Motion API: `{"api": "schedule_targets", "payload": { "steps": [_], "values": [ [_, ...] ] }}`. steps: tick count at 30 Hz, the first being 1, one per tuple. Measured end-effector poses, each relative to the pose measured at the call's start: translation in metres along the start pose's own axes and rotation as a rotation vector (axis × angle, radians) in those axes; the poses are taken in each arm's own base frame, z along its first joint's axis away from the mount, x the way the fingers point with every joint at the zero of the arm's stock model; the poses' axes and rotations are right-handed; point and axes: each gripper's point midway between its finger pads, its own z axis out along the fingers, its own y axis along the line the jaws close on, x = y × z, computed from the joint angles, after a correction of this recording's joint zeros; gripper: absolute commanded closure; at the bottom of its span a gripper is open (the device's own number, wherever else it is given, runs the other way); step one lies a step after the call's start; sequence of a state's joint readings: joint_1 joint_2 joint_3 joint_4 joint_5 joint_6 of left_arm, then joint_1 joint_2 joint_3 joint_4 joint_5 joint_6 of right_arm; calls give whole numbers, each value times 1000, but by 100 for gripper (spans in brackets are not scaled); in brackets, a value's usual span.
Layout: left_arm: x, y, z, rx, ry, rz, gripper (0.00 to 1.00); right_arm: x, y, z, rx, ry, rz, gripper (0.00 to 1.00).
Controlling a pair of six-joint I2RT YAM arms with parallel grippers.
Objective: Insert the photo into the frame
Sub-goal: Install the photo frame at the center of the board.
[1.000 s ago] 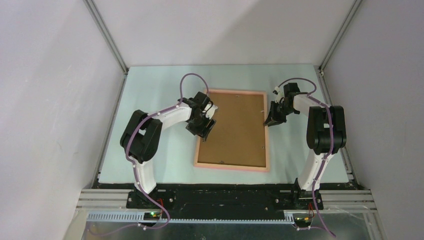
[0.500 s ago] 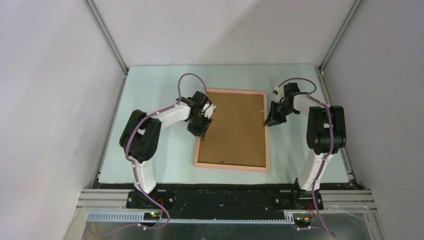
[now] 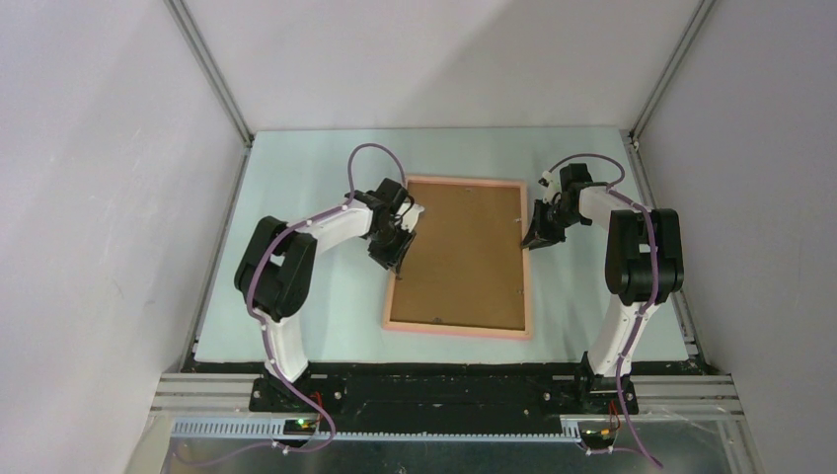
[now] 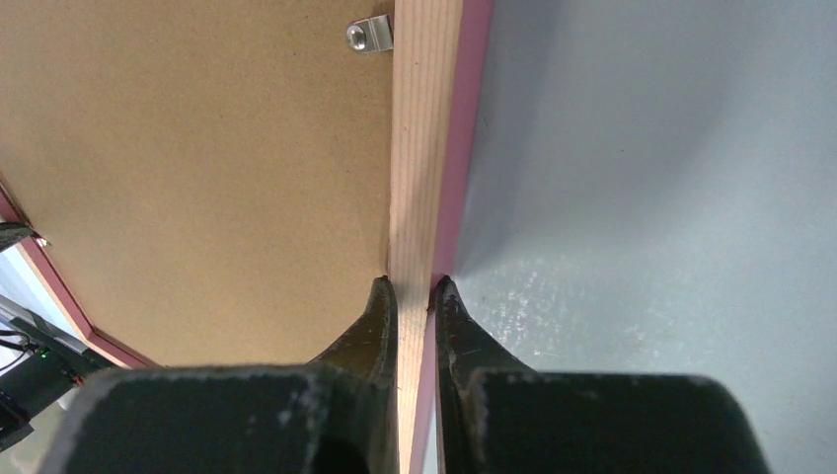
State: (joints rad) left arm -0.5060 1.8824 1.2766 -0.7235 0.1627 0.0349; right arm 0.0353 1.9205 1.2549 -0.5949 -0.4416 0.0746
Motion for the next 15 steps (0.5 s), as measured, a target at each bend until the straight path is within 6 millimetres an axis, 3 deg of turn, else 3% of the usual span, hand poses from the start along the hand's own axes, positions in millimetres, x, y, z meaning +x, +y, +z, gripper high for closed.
{"api": "schedule_targets", "payload": {
  "steps": [15],
  "values": [
    [-2, 2, -4, -4, -17, 15, 33, 0, 0, 0, 0, 0, 0, 100]
  ]
}}
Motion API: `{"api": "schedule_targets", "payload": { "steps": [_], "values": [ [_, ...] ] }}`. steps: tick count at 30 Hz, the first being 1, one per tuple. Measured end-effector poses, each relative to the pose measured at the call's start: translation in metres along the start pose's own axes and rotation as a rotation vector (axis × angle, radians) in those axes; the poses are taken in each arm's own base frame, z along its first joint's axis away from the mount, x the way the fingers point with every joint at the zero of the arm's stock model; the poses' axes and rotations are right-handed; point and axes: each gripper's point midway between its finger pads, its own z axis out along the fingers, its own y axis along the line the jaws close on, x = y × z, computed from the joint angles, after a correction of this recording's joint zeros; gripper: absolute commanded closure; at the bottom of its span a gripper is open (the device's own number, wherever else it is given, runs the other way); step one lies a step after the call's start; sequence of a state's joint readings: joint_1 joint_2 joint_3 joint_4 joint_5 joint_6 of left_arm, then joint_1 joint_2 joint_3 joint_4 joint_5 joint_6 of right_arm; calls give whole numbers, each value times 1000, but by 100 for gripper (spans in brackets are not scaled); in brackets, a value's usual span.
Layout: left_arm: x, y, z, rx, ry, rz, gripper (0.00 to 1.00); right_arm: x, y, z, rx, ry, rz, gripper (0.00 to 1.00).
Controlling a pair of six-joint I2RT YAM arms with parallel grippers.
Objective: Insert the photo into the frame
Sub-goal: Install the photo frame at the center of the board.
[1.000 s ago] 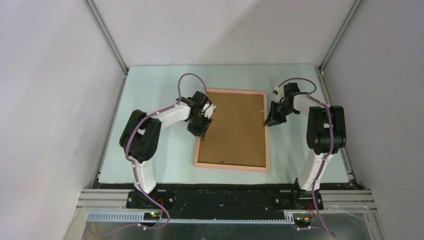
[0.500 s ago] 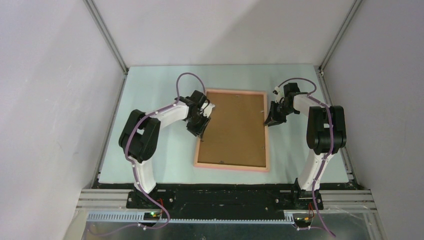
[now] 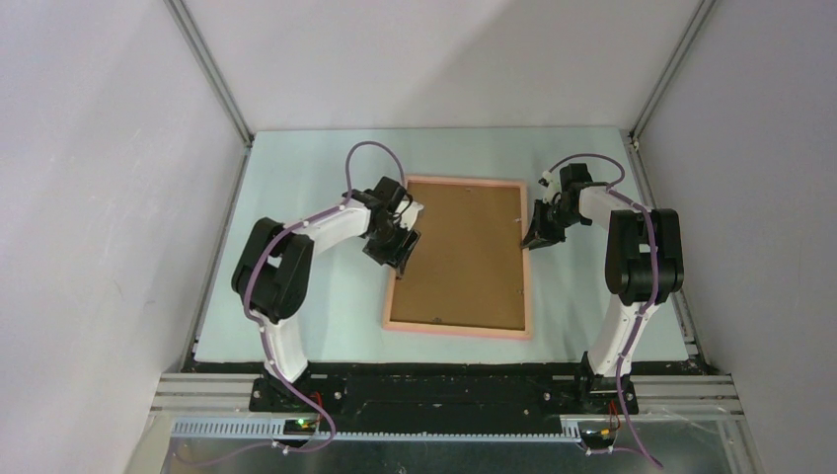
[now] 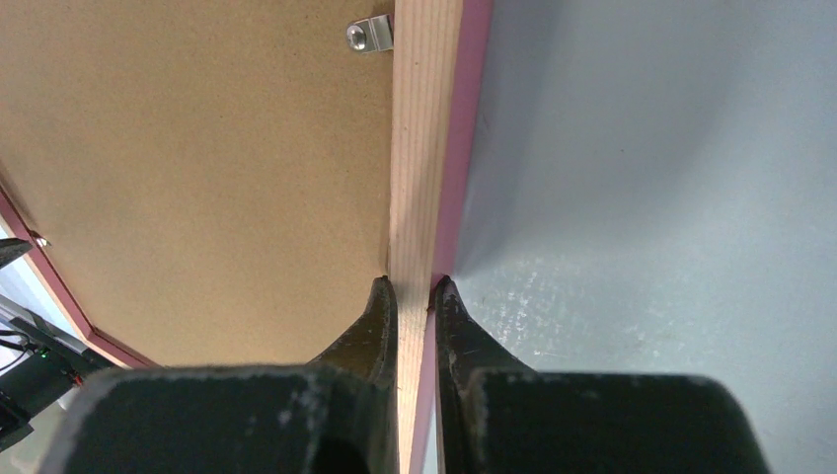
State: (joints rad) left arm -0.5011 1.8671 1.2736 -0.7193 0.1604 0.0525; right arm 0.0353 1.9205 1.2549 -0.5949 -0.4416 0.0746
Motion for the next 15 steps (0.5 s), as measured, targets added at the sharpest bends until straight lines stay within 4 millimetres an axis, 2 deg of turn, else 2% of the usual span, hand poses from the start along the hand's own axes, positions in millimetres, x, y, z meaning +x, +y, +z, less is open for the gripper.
{"api": "schedule_targets", "payload": {
  "steps": [3, 6, 11, 15],
  "values": [
    [-2, 5, -3, -4, -11, -15, 27, 0, 0, 0, 0, 0, 0, 95],
    [-8, 13, -10, -13, -36, -35, 24, 0, 0, 0, 0, 0, -1, 82],
    [-24, 31, -28, -33, -105, -72, 21, 0, 1, 1, -1, 0, -11, 67],
    [-29, 42, -39, -46, -137, -98, 21, 1, 4, 3, 7, 3, -39, 63]
  ]
}}
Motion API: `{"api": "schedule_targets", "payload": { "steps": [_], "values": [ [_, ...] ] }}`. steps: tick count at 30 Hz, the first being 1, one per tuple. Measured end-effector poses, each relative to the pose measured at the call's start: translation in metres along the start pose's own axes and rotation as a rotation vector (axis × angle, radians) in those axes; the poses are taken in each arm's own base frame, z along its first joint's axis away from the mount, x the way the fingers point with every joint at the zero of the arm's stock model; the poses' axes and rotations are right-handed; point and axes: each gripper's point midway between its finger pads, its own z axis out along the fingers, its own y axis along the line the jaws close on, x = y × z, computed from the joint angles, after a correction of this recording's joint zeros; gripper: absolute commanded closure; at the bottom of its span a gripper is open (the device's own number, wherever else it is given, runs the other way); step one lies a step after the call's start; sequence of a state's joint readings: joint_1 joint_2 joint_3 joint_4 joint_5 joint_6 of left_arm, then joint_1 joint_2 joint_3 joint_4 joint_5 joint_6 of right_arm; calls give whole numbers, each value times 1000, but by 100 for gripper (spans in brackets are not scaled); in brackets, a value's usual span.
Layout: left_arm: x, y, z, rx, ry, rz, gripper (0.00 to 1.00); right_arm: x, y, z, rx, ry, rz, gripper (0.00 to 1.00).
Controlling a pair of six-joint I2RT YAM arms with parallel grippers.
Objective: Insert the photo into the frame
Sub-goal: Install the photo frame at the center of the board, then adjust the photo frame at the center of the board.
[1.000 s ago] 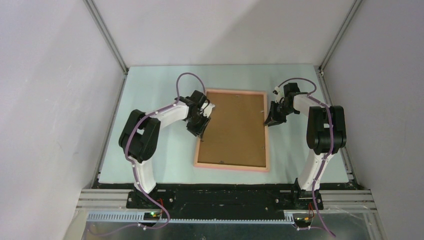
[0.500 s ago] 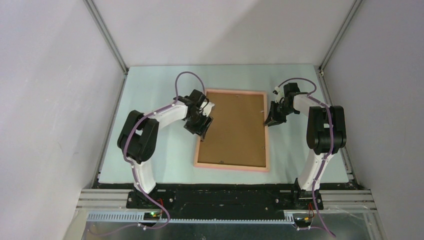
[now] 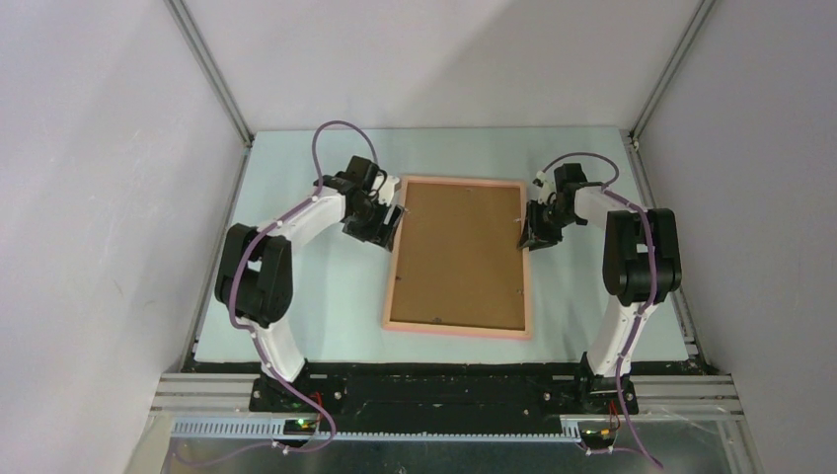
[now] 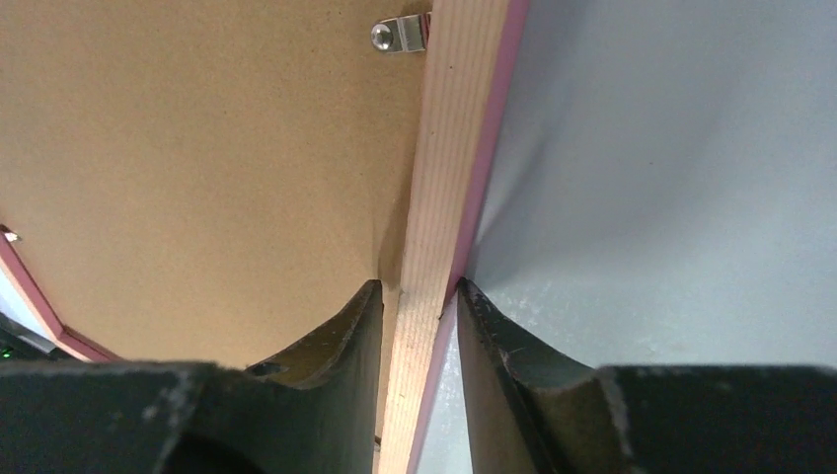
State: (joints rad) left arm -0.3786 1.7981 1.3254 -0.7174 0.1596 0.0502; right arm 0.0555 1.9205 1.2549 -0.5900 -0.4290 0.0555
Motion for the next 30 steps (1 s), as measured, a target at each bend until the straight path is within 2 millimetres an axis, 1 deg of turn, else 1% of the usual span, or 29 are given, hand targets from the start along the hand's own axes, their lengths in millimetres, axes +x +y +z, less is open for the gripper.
{"api": "schedule_targets", "payload": {
  "steps": [5, 8, 10, 11, 12, 13, 17, 23, 30],
  "values": [
    [-2, 10, -5, -10, -14, -22, 20, 1, 3, 3, 28, 1, -34, 63],
    [-3, 13, -6, -14, -19, -30, 20, 1, 6, 5, 51, 0, -62, 66],
    [-3, 14, -7, -14, -19, -32, 20, 1, 7, 7, 68, 0, -81, 73],
    [-3, 14, -7, -14, -19, -33, 20, 1, 7, 7, 75, -1, -90, 79],
    [-3, 14, -7, -14, -19, -33, 20, 1, 8, 7, 80, -2, -96, 82],
    [-3, 15, -7, -14, -19, -33, 20, 0, 8, 7, 86, -2, -98, 87],
    [-3, 15, -7, -13, -20, -34, 19, -1, 7, 6, 114, 0, -102, 99],
    [-2, 18, -7, -16, -20, -40, 18, -7, 1, 3, 140, 6, -141, 100],
    [-2, 23, -8, -21, -22, -42, 15, -28, -10, 4, 144, 55, -250, 100]
  ]
}}
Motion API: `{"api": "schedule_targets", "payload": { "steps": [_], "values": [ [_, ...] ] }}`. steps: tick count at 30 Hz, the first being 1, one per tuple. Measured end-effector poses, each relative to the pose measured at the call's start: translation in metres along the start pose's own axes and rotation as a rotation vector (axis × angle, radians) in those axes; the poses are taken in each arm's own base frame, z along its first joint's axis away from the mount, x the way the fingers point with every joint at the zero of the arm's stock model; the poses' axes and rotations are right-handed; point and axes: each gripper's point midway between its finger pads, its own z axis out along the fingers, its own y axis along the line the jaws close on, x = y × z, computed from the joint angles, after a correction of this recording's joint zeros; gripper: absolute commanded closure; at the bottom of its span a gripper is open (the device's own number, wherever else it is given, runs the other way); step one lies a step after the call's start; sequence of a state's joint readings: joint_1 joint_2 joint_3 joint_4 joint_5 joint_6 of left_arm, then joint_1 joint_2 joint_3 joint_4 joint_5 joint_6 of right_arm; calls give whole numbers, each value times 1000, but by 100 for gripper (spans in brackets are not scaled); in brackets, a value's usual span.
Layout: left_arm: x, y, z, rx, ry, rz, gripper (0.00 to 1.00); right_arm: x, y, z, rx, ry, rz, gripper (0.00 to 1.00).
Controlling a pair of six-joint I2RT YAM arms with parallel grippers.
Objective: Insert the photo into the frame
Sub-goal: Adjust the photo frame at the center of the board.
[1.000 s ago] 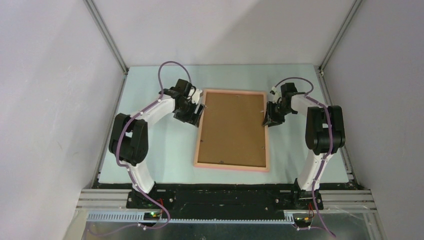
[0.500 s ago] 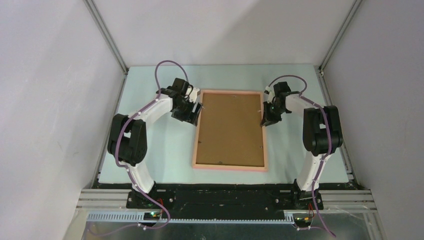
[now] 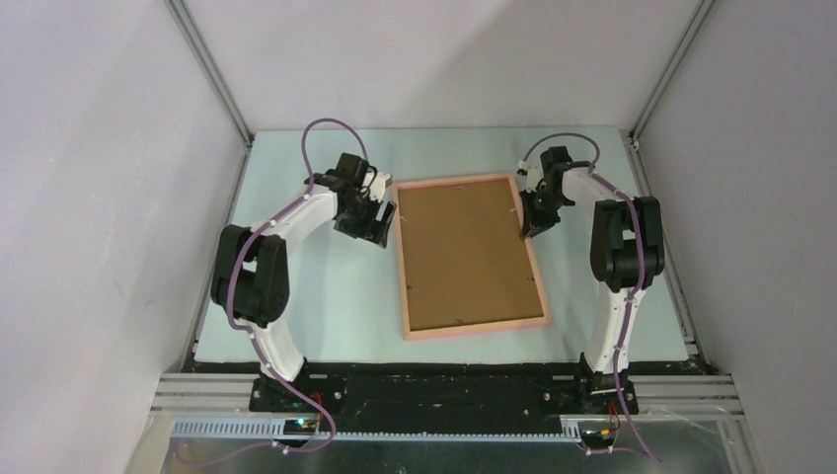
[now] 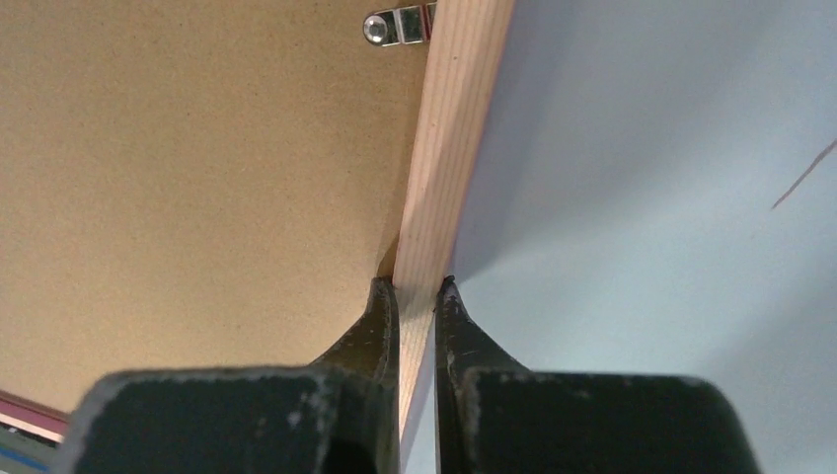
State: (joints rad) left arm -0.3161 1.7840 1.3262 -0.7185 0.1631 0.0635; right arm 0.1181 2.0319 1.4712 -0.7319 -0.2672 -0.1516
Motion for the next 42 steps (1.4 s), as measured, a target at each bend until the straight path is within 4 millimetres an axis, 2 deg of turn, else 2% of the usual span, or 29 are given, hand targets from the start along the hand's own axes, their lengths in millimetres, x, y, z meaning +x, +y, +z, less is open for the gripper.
{"api": "schedule_targets", "payload": {
  "steps": [11, 18, 27, 35, 42],
  "values": [
    [0, 16, -2, -23, -2, 51, 9, -30, -11, 5, -30, 58, -284, 100],
    [-2, 23, -3, -43, -4, 78, 5, -46, -6, 10, -54, 100, -528, 100],
    [-24, 25, 6, -33, -23, 82, 3, -68, 24, 22, -88, 124, -811, 100],
    [-35, 14, 28, 55, -9, 57, 0, -74, 56, 32, -98, 145, -945, 100],
    [-35, 8, 31, 88, -2, 30, 2, -83, 85, 42, -103, 136, -1025, 100]
  ]
}}
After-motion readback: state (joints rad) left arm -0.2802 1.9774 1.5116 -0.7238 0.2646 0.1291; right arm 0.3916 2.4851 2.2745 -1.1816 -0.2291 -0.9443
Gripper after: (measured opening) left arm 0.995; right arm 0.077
